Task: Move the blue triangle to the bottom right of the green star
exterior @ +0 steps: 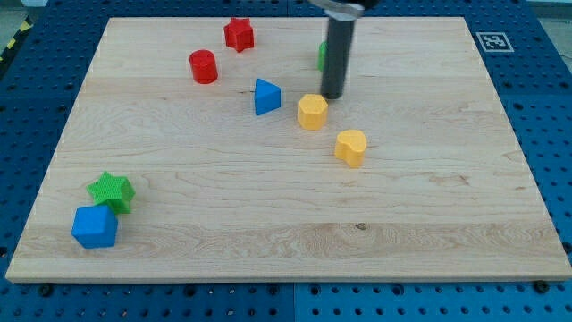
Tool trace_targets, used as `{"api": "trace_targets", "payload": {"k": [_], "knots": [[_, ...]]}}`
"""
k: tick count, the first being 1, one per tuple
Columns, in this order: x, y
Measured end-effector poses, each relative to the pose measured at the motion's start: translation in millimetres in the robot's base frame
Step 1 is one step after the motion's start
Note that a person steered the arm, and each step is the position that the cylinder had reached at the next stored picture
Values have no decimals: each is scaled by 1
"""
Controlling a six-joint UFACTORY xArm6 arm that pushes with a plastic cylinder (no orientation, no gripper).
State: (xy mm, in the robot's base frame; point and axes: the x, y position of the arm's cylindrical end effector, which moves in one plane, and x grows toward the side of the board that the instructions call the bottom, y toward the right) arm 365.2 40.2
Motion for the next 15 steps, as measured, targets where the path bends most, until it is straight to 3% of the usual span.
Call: {"api": "trace_targets", "payload": {"k": [1, 5, 9, 13, 15], "knots": [[0, -46], [-1, -90], [81, -94], [96, -133], [128, -154]]}}
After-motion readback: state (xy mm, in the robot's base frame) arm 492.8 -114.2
